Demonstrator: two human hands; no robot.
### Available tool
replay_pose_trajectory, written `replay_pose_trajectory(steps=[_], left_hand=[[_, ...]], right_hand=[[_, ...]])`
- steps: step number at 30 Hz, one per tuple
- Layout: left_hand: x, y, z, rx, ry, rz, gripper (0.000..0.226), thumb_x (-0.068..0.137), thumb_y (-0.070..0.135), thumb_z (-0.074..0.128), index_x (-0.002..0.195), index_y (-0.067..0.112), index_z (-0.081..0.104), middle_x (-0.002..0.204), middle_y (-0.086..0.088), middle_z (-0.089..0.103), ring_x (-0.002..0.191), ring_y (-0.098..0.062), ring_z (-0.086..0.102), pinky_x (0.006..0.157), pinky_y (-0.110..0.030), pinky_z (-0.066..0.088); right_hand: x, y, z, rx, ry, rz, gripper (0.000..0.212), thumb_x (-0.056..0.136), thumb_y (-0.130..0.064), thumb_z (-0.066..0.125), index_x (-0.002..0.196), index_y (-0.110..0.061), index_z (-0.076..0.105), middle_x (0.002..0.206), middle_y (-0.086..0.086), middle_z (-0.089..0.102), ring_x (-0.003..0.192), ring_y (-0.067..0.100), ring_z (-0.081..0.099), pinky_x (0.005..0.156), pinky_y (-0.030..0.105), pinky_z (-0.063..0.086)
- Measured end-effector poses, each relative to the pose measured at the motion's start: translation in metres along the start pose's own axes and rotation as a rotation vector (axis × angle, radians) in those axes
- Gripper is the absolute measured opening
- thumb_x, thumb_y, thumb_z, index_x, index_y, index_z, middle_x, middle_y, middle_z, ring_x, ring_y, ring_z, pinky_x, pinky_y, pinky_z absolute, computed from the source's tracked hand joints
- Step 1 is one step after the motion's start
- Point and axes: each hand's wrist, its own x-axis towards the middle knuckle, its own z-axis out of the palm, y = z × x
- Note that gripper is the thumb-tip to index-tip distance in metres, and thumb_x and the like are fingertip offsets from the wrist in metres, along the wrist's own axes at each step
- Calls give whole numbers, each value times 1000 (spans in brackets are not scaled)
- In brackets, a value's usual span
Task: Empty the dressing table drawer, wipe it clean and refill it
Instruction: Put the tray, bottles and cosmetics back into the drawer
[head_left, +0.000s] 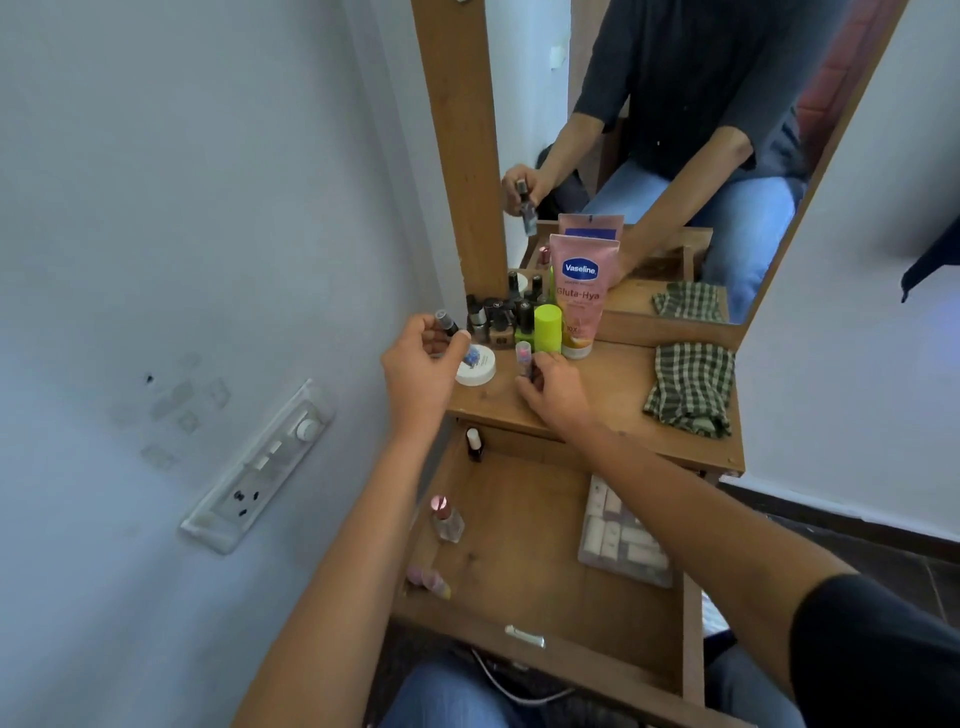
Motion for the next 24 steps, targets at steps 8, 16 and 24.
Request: replay_pose_trajectory(steps=[8,16,24], left_hand=[[-59,-14,-40,52,-55,-111,24,79,24,75,95,11,63,74,10,61,66,3,58,63,-7,45],[-108,-29,-55,33,-95,-197,22,81,26,73,97,14,64,77,10,64,70,3,61,65,-11,48],[-123,-41,-65,53,-95,-225,23,81,25,73,99,12,64,81,5,67,74,2,63,63,-9,49]], right_hand=[[-49,-4,-11,86,29,-53,13,86,-18,66,90,-7,60,84,5,57,76,18,54,66,24,38],[-145,-7,24,-87,-653,-385,19,88,-21,64,102,-8,62,101,10,63,91,20,59,82,30,46],[-163,-17,55,-145,-901,-324,22,87,-9,57,108,-12,60,111,9,63,104,23,59,92,34,45]])
